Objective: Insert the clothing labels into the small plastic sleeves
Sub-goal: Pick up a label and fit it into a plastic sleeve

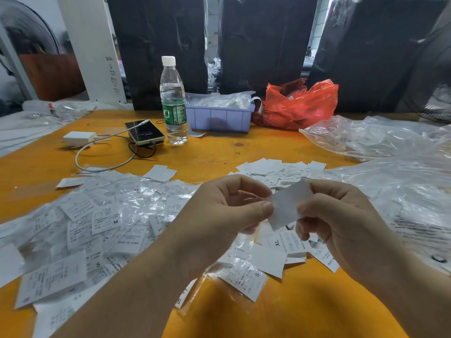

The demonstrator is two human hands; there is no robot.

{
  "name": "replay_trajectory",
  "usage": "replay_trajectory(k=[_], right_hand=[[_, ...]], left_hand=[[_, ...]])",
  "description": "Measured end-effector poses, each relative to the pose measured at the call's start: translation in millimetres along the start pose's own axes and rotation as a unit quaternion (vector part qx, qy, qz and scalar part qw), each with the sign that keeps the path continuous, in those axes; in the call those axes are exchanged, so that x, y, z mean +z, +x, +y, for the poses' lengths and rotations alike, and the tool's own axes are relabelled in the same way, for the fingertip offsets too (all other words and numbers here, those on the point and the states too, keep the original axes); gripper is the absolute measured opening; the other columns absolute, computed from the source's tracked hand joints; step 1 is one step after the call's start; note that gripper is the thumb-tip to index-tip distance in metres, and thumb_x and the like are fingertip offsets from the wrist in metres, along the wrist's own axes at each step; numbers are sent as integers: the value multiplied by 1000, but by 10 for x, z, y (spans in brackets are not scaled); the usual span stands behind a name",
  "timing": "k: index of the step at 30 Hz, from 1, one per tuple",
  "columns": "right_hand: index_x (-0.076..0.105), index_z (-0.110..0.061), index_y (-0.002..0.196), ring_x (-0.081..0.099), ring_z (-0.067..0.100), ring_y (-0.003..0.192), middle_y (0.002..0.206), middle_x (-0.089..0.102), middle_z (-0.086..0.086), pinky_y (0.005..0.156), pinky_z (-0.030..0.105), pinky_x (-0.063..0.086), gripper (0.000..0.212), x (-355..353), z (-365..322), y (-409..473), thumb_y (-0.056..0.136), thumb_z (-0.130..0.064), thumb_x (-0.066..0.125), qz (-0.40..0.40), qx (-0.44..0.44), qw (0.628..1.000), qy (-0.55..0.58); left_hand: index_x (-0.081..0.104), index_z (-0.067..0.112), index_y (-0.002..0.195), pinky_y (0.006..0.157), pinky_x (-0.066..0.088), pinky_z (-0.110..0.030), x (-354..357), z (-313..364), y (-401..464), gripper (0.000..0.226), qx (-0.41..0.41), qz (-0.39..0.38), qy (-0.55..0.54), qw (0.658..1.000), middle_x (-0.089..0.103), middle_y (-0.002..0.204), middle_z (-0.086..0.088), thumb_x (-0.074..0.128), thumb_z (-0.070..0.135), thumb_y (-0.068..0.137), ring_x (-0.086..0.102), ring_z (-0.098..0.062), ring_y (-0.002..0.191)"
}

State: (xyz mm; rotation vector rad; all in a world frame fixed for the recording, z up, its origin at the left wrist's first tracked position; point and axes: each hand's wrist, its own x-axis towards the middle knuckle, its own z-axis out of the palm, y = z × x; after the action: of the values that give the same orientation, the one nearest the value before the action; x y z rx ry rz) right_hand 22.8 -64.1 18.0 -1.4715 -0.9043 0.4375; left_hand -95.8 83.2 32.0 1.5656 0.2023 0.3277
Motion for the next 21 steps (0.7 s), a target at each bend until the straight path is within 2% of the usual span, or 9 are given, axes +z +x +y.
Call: replay_trajectory(k=[3, 6, 11, 14, 19, 21], right_hand=[[68, -4, 70, 51, 13, 53, 59, 56, 4, 51, 21, 46, 16, 26, -24, -12, 70, -14, 55, -39, 1, 999, -27], [74, -21, 70, 55, 11, 55, 59, 60, -2, 54, 23, 48, 17, 71, -39, -26, 74, -19, 58, -68, -11, 996, -54], [72, -11, 78, 54, 10, 56, 61, 60, -2, 54, 22, 46, 19, 55, -22, -19, 73, -27, 64, -69, -32, 995, -70], [74, -15, 79, 55, 12, 58, 65, 62, 0, 55, 23, 47, 29, 33, -9, -19, 68, -40, 64, -74, -36, 995, -63], [74, -16, 77, 55, 12, 59, 66, 62, 0, 56, 23, 47, 28, 33, 4, -14, 68, -41, 64, -81, -30, 995, -56], [75, -19, 79, 55, 12, 59, 66, 62, -2, 56, 23, 47, 26, 44, 0, -18, 70, -41, 64, -87, -32, 994, -59]], left_hand=[[70, 17, 89, 61, 55, -19, -18, -13, 11, 19, 6, 20, -1, 1000, 74, 78, 4, 76, 14, 71, 68, -7, 70], [71, 19, 90, 61, 54, -20, -24, -24, 4, 19, 15, 26, 13, 999, 74, 78, 2, 76, 12, 74, 68, -9, 71], [70, 16, 92, 60, 54, -20, -18, -13, -1, 23, 21, 35, -12, 999, 73, 77, -4, 77, 15, 70, 63, -12, 63], [71, 18, 91, 60, 55, -22, -16, -5, 0, 29, 22, 55, -37, 998, 72, 74, -2, 76, 23, 63, 62, -11, 59], [72, 17, 86, 59, 57, -23, -8, -14, -2, 26, 22, 71, -40, 996, 71, 72, 1, 75, 27, 62, 62, -11, 60], [72, 17, 84, 61, 58, -25, 4, -24, 1, 25, 22, 74, -36, 996, 72, 78, -5, 75, 28, 62, 64, -14, 65]])
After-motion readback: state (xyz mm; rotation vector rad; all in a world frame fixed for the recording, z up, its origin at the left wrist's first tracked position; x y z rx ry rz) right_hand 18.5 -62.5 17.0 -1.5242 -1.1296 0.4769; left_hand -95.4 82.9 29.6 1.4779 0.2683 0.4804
